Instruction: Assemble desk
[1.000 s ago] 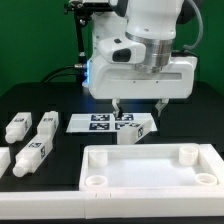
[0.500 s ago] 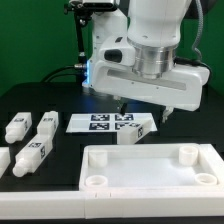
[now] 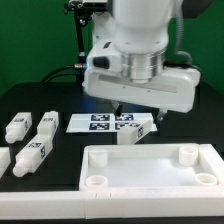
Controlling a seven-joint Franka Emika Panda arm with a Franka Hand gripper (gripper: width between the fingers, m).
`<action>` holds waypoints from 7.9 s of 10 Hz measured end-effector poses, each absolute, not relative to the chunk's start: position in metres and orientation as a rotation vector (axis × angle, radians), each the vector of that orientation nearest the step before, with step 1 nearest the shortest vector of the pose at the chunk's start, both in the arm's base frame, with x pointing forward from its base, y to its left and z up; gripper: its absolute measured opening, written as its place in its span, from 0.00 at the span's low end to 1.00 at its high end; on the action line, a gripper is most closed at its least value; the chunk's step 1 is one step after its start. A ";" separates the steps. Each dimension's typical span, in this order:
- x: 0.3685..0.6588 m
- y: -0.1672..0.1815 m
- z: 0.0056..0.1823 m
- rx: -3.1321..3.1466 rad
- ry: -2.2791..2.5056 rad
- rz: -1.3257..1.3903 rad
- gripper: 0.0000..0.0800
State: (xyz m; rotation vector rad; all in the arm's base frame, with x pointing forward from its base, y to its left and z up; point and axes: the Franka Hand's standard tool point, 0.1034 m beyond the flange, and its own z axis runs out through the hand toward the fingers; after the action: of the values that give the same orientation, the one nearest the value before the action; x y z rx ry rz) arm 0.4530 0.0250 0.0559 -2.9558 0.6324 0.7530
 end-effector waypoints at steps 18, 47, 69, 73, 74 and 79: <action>0.434 0.009 0.030 -2.313 0.903 1.309 0.81; 0.540 0.071 0.152 -2.980 0.496 -0.142 0.36; 0.620 0.110 0.134 -3.013 -0.181 -0.757 0.36; 0.621 0.113 0.126 -3.012 -0.196 -0.769 0.36; 0.622 0.114 0.126 -3.010 -0.197 -0.778 0.36; 0.618 0.115 0.112 -3.008 -0.210 -0.801 0.36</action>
Offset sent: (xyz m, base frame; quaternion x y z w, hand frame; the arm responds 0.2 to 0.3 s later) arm 0.0000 0.0000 0.0000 0.0000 -0.1938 0.0000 0.9810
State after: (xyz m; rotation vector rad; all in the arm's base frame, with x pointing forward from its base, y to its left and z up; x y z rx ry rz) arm 0.6182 0.1150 0.1122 -3.0077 -0.2098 -0.8014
